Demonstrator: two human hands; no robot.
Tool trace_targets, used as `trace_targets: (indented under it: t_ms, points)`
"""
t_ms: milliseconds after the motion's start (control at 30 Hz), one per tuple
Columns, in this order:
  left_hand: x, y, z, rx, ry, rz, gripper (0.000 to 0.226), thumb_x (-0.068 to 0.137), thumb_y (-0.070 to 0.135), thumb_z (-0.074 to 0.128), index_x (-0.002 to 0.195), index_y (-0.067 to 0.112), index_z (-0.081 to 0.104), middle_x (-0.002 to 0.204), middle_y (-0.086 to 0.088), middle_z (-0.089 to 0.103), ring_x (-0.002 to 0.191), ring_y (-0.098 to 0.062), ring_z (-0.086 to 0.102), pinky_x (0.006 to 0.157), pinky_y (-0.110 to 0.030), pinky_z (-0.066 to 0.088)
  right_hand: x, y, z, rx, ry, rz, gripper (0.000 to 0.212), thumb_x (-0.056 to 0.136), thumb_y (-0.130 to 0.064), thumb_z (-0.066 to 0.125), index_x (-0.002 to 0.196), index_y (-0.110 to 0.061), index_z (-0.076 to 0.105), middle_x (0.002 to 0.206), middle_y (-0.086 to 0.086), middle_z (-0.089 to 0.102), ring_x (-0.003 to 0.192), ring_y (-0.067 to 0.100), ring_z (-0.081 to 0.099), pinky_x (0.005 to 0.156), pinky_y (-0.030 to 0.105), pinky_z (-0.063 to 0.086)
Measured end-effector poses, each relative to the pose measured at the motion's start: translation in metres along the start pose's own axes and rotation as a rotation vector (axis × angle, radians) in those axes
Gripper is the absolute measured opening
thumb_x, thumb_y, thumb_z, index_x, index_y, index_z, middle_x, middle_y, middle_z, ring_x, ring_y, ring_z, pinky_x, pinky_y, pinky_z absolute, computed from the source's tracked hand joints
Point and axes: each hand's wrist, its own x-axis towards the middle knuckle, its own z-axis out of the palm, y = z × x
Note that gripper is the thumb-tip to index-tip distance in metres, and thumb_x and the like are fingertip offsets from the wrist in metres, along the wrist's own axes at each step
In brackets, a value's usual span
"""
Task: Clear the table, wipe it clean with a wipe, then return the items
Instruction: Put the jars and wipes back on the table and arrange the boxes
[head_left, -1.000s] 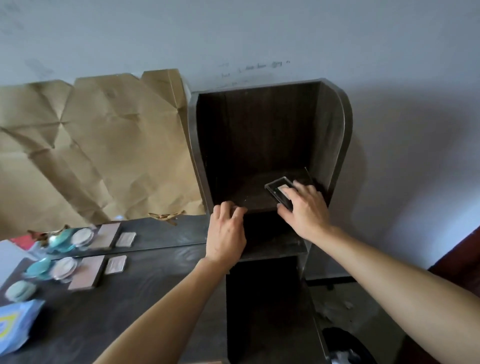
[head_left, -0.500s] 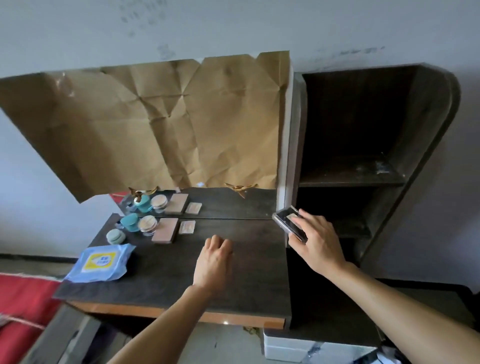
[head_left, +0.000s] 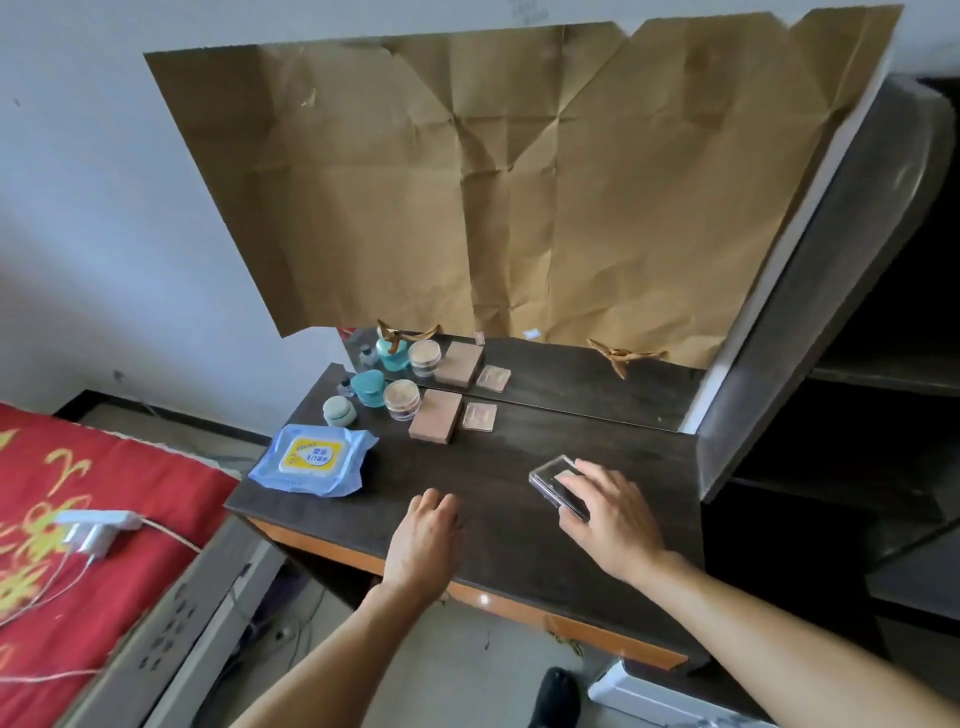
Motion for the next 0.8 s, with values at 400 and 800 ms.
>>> trace_targets:
  t_ms: [400,800]
  points:
    - [0.120,-0.052,0.028,0.057,-0.214,0.022,0.011,0.087,0.026,0.055,0.094,0.017,0.053,0.100,0.001,0.052,0.096,-0.020,0.048,0.076,-0.031,0.043,0.139,0.022,0.092,0.012,-0.142,0.157,0.030,0.080,-0.029,0.063,0.108,-0.019,0.064,0.129,0.005,0.055,0.098,0.032,0.059,0.079,0.040,0.047]
    - [0.204,-0.079,0.077,0.115,-0.388,0.158,0.019,0.093,0.025,0.048,0.110,0.016,0.051,0.114,-0.003,0.051,0.107,-0.023,0.049,0.086,-0.032,0.041,0.183,0.015,0.140,0.009,-0.182,0.337,0.035,0.079,-0.031,0.065,0.111,-0.019,0.058,0.133,0.007,0.050,0.102,0.034,0.055,0.082,0.043,0.046]
